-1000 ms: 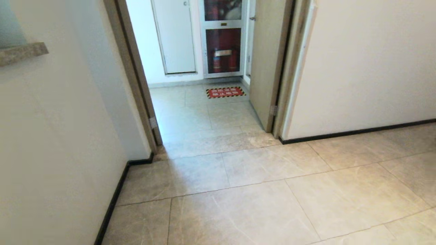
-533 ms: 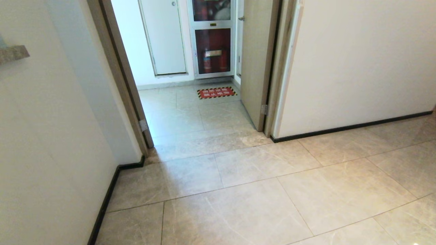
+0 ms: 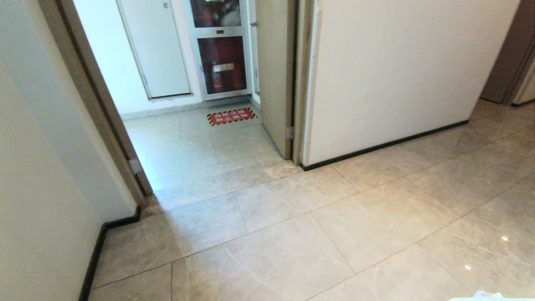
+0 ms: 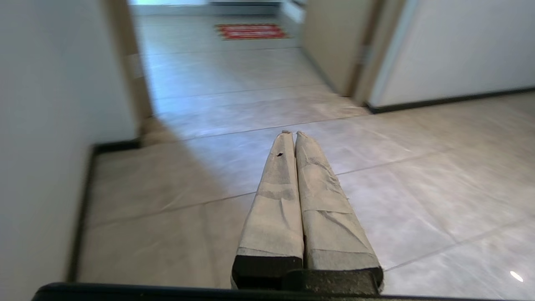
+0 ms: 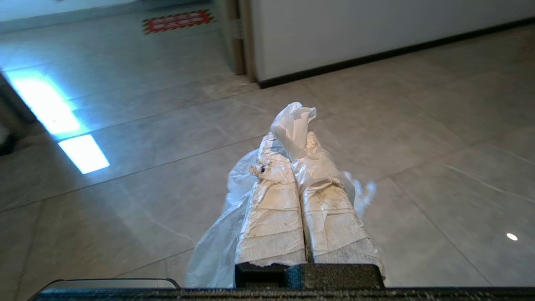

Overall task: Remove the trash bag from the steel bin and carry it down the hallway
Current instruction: Put the trash bag at the door

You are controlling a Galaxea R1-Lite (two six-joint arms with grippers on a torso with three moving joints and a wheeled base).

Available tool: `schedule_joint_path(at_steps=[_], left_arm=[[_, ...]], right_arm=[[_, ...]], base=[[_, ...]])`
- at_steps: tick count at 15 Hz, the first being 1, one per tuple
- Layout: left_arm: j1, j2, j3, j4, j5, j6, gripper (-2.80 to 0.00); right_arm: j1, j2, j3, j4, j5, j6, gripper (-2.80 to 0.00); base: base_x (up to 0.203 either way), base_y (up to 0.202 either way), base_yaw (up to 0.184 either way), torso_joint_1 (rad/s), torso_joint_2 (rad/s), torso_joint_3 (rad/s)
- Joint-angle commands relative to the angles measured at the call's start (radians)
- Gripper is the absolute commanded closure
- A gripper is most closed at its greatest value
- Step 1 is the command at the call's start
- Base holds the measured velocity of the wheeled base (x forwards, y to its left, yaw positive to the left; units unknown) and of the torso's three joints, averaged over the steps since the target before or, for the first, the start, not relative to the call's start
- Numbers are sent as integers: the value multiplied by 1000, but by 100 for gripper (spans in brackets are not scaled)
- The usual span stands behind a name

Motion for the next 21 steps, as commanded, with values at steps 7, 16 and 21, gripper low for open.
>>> schedule_joint_path(at_steps=[7,16,21], left_arm=[[0,0,0,0,1,-1,0],[0,0,0,0,1,-1,0],[0,0,0,0,1,-1,0]], right_arm=[[0,0,0,0,0,0,0],[0,0,0,0,0,0,0],[0,0,0,0,2,0,0]], base=[[1,11,-175,1,5,2],[0,10,-174,2,3,2],[1,11,-166,2,2,2]])
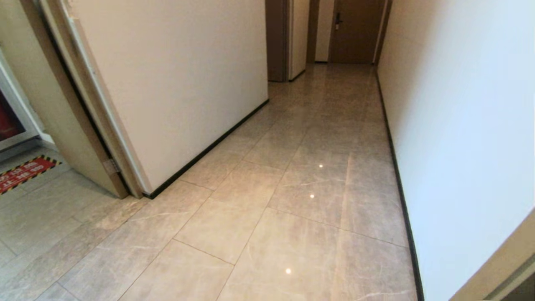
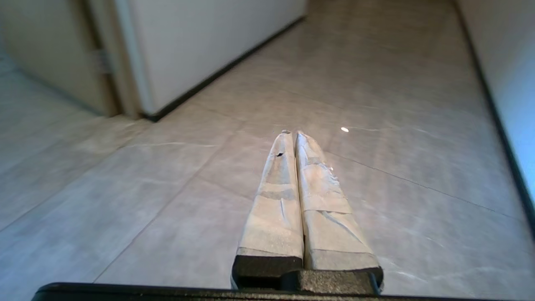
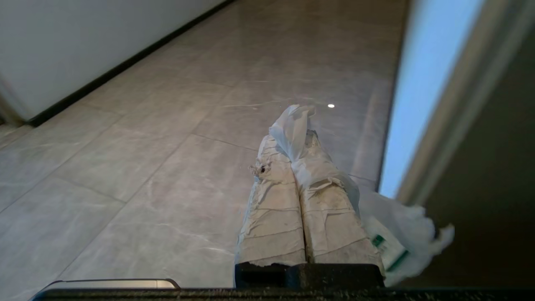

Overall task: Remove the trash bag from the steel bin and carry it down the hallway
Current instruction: Put the trash bag at the door

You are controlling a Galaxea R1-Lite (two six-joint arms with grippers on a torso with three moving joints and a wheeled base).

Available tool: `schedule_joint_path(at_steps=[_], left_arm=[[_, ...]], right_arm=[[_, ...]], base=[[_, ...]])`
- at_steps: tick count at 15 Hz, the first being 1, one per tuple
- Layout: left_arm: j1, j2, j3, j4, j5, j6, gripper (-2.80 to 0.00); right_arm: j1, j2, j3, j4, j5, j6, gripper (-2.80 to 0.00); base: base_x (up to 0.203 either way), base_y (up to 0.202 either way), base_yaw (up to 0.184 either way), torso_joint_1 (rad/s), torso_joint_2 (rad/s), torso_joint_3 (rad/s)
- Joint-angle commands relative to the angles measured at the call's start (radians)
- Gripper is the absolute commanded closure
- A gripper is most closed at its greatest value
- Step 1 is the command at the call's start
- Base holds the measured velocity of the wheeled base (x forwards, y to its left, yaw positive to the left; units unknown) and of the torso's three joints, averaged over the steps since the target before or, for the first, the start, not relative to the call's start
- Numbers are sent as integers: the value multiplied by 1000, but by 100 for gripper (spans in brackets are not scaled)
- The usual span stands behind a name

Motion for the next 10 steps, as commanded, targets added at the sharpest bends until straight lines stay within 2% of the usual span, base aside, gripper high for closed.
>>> schedule_joint_path(at_steps=[1,2,10], left_arm=[[0,0,0,-1,1,-1,0],[0,0,0,-1,1,-1,0],[0,0,0,0,1,0,0]], right_arm=[[0,0,0,0,1,0,0],[0,0,0,0,1,0,0],[0,0,1,-1,1,-2,0]], base=[[-1,10,-129,3,2,-1],[-1,6,-84,3,7,3],[0,0,0,0,0,0]])
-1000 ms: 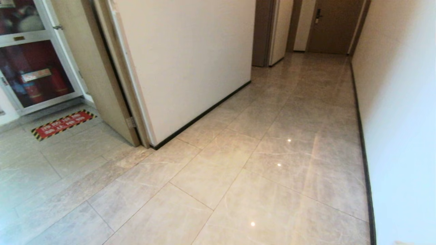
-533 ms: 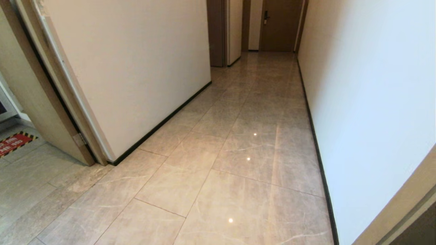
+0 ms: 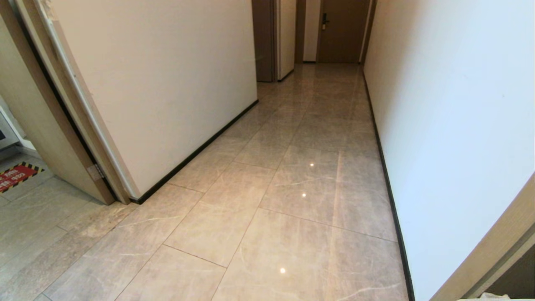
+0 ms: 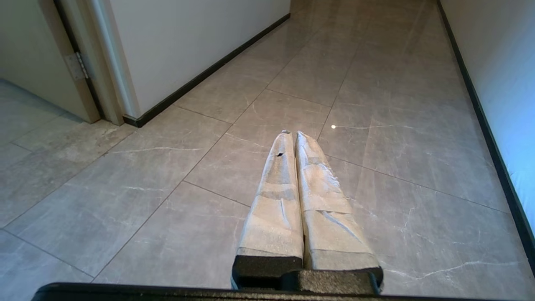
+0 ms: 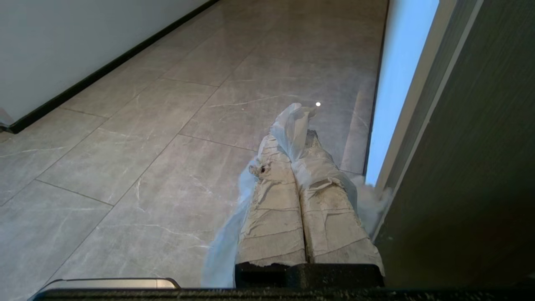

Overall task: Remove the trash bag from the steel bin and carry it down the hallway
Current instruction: Put the trash bag at the door

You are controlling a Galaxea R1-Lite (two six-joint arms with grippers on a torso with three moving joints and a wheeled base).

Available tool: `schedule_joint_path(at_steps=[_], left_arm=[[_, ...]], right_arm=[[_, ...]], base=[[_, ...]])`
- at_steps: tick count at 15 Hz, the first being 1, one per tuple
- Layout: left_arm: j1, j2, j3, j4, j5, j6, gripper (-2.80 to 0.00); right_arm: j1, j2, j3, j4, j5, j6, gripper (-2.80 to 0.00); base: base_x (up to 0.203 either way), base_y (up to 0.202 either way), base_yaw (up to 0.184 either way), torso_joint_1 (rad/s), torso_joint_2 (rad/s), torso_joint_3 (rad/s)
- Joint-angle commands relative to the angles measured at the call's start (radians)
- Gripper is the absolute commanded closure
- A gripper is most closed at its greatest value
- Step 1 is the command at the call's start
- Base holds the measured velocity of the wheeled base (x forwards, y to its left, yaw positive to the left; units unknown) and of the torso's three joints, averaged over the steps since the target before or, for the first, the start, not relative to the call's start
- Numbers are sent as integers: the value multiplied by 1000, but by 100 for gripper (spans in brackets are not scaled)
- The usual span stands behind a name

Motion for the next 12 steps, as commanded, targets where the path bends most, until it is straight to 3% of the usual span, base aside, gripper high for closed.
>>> schedule_joint_path(at_steps=[1,7,12], left_arm=[[0,0,0,-1,0,0,0],[0,0,0,-1,-1,-8,0],[0,0,0,-2,-1,-8,0]], right_arm=[[0,0,0,0,-1,0,0],[0,0,3,-12,-1,0,0],[0,0,3,-14,1,-3,0]], base=[[0,0,0,0,0,0],[0,0,0,0,0,0],[0,0,0,1,0,-147]])
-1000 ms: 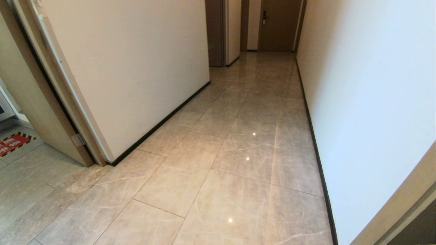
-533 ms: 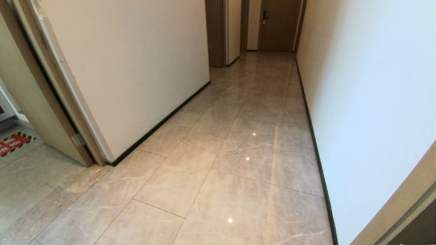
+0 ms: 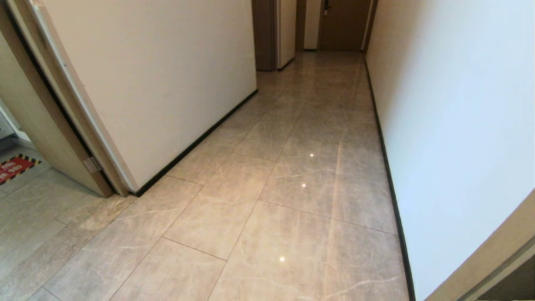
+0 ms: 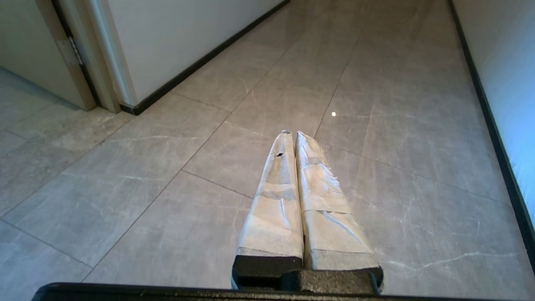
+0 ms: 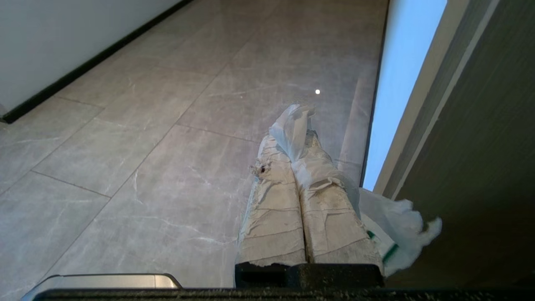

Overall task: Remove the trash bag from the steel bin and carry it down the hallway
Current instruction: Put the trash bag at the door

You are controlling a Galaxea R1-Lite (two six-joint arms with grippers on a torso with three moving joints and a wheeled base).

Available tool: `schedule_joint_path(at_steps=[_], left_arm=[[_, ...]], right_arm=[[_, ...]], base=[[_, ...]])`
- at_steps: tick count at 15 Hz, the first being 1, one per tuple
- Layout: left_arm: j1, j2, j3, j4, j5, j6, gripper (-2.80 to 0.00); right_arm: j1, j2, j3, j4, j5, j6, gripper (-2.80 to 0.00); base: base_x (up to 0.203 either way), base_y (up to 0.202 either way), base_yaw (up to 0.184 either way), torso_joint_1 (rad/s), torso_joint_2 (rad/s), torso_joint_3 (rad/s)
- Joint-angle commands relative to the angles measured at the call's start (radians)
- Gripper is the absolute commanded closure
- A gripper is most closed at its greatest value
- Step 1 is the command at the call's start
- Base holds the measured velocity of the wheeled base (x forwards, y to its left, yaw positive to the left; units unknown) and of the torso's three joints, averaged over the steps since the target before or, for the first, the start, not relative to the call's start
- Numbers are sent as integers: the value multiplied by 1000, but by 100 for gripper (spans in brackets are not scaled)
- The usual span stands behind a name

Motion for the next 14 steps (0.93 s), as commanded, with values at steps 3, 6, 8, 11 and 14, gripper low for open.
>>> schedule_joint_path(at_steps=[3,6,8,11,14], left_arm=[[0,0,0,-1,0,-2,0],[0,0,0,-1,0,-2,0],[0,0,0,-1,0,-2,0],[0,0,0,-1,0,-2,0],[0,0,0,-1,0,-2,0]], right_arm=[[0,0,0,-1,0,0,0],[0,0,0,-1,3,-3,0],[0,0,1,-1,1,-3,0],[0,0,0,-1,1,-3,0],[0,0,1,-1,1,-3,0]], base=[[0,0,0,3,0,-198],[0,0,0,1,2,-196],[0,0,0,0,5,-200],[0,0,0,1,2,-191],[0,0,0,4,-1,-196]])
